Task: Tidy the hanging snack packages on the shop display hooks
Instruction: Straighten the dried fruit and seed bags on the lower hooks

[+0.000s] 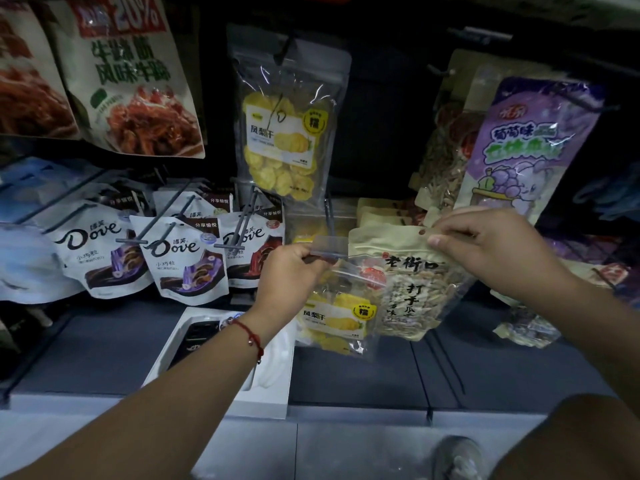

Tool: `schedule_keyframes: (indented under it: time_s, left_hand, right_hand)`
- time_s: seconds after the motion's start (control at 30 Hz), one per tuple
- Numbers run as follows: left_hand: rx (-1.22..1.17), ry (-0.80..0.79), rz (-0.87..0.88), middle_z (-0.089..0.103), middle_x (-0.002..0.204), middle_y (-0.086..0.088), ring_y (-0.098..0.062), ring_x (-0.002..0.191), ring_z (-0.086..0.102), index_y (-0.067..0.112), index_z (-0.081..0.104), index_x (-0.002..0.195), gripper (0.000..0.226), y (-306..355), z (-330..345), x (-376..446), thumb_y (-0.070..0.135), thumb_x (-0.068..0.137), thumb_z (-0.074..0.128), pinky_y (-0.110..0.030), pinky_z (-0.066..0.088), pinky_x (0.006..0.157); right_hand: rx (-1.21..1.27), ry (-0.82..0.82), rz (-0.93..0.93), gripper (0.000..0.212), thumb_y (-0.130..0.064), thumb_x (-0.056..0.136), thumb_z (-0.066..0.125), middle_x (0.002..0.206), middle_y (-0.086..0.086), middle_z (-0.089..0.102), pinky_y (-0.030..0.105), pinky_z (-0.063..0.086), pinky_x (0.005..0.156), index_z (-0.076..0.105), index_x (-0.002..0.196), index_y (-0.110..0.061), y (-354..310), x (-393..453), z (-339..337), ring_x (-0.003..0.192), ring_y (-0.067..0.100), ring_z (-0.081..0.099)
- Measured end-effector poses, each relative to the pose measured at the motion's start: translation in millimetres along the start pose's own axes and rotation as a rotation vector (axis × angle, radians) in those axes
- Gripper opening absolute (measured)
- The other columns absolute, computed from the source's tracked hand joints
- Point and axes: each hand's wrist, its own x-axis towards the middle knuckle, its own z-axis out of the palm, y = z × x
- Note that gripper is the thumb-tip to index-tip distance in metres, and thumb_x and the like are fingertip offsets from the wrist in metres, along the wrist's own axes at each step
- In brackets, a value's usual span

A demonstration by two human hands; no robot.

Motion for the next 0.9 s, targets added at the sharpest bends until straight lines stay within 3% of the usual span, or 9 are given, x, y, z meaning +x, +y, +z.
schedule_keyframes:
  time_s: [0.07,0.13,0.23,0.47,0.57,0.67,0.73,0.8,0.9]
  left_hand:
    - [-0.017,-0.017,-0.001,0.076,0.077,0.011,-0.01,0.073,0.072,0.03,0.081,0.089,0.012,2.0,2.2,0.7,0.021,0.082,0.078,-0.037,0.06,0.068]
    - [-0.036,-0.022,0.002,0.078,0.083,0.007,-0.025,0.088,0.073,0.04,0.08,0.09,0.018,4.4,4.6,2.1,0.025,0.08,0.079,-0.047,0.06,0.079]
    - [-0.034,-0.057,-0.014,0.077,0.081,0.013,-0.031,0.092,0.072,0.052,0.076,0.079,0.03,7.0,1.3,6.5,0.023,0.081,0.08,-0.051,0.058,0.083]
    - [-0.068,-0.133,-0.094,0.077,0.081,0.013,-0.01,0.088,0.073,0.038,0.077,0.073,0.028,8.6,-8.6,16.7,0.011,0.077,0.084,-0.034,0.057,0.087]
    - [-0.069,-0.21,-0.201,0.077,0.082,0.004,-0.012,0.077,0.067,0.028,0.079,0.071,0.027,10.5,-14.3,25.1,0.002,0.076,0.081,-0.022,0.051,0.069]
    - [-0.094,-0.251,-0.272,0.074,0.083,-0.011,-0.013,0.065,0.058,0.002,0.076,0.085,0.008,14.2,-18.0,29.0,-0.005,0.08,0.075,-0.015,0.045,0.052]
    - [-0.109,-0.26,-0.299,0.073,0.081,-0.004,-0.015,0.066,0.06,0.006,0.077,0.085,0.014,13.0,-17.6,31.7,-0.006,0.086,0.069,-0.02,0.05,0.056]
    - [-0.131,-0.23,-0.339,0.075,0.083,-0.001,-0.018,0.074,0.064,0.013,0.077,0.082,0.019,8.7,-18.1,35.9,-0.003,0.087,0.069,-0.031,0.056,0.072]
    - [-0.2,-0.182,-0.336,0.077,0.077,0.003,-0.022,0.081,0.066,0.016,0.077,0.071,0.02,2.4,-17.4,42.4,0.002,0.085,0.073,-0.038,0.055,0.082]
  right_hand:
    - [0.009,-0.004,0.02,0.012,-0.022,0.091,0.07,0.095,-0.008,0.072,0.041,0.053,0.084,0.078,0.091,-0.013,1.1,-0.5,-1.4,0.091,0.011,0.065]
    - [0.012,-0.023,0.042,0.013,-0.024,0.091,0.069,0.093,-0.011,0.072,0.039,0.053,0.083,0.078,0.091,-0.015,1.4,-1.1,-4.1,0.089,0.007,0.064]
    - [0.032,-0.03,0.066,0.012,-0.025,0.091,0.069,0.092,-0.012,0.072,0.039,0.054,0.08,0.078,0.09,-0.017,2.9,-4.1,-7.1,0.087,0.005,0.065]
    - [0.071,-0.025,0.132,0.01,-0.023,0.09,0.071,0.091,-0.011,0.073,0.034,0.054,0.08,0.079,0.089,-0.016,4.2,-13.4,-9.9,0.086,0.002,0.065]
    - [0.099,-0.017,0.17,0.01,-0.023,0.089,0.072,0.09,-0.018,0.073,0.028,0.052,0.078,0.08,0.091,-0.019,5.9,-20.3,-12.9,0.087,-0.003,0.065]
    - [0.109,0.002,0.204,0.009,-0.025,0.087,0.072,0.09,-0.019,0.073,0.032,0.053,0.08,0.08,0.091,-0.021,10.8,-31.4,-13.9,0.087,-0.001,0.067]
    - [0.082,0.024,0.205,0.009,-0.022,0.086,0.074,0.089,-0.024,0.07,0.033,0.053,0.081,0.08,0.091,-0.019,15.0,-37.7,-11.9,0.087,0.005,0.068]
    - [0.056,0.045,0.21,0.008,-0.019,0.085,0.075,0.088,-0.029,0.066,0.033,0.052,0.079,0.081,0.091,-0.017,20.2,-43.2,-9.0,0.086,0.009,0.067]
    - [0.077,0.029,0.241,0.009,-0.024,0.085,0.075,0.087,-0.021,0.071,0.022,0.05,0.074,0.077,0.083,-0.032,29.6,-53.4,-2.2,0.084,-0.001,0.065]
